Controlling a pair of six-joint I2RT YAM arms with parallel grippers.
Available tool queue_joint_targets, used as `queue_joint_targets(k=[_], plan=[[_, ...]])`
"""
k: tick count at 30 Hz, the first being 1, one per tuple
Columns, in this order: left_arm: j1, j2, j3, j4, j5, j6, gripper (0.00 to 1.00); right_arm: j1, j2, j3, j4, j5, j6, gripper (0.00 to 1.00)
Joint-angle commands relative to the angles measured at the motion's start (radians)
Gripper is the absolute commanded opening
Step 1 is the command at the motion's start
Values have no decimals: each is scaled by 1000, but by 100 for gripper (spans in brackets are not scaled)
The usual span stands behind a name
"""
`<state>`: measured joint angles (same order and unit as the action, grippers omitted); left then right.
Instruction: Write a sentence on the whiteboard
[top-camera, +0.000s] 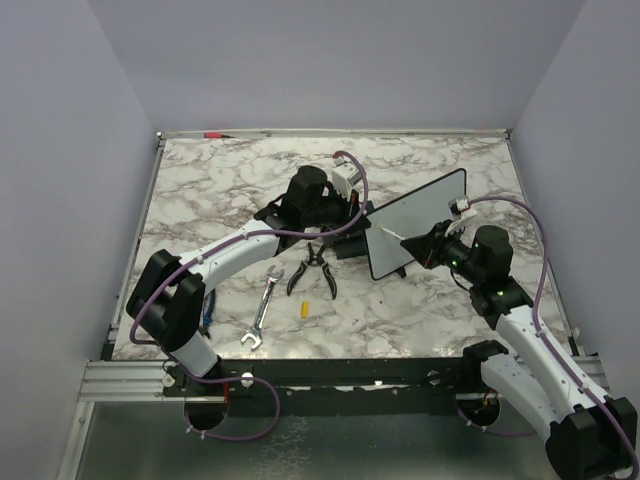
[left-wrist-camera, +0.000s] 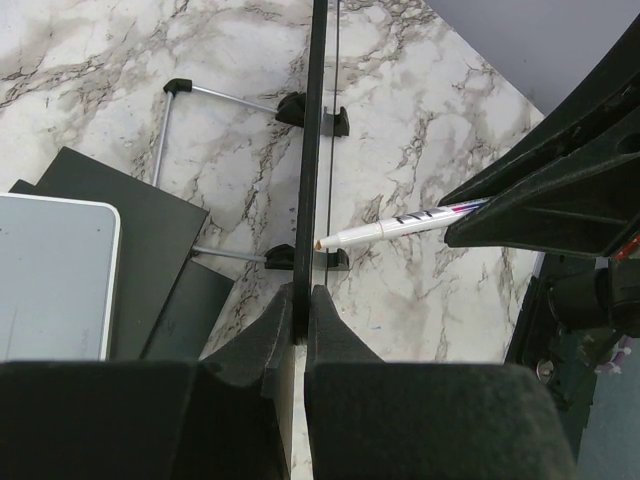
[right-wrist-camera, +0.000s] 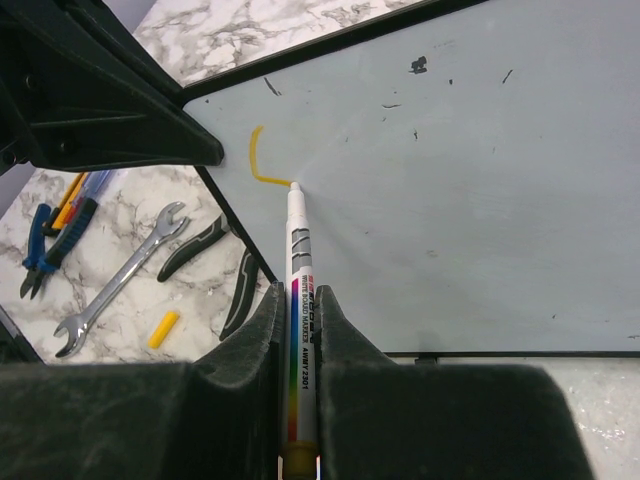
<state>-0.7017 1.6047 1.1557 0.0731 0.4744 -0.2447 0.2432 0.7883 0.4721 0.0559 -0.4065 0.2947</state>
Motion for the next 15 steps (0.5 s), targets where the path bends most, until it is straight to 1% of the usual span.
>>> queue_joint_targets(k=[1,15], plan=[[-20,-19,27,-31,53,13,0,-1,26,0,-39,80,-14,1],[-21,-20,30,-36,52,17,0,20,15,-14,-53,73,-2,1]])
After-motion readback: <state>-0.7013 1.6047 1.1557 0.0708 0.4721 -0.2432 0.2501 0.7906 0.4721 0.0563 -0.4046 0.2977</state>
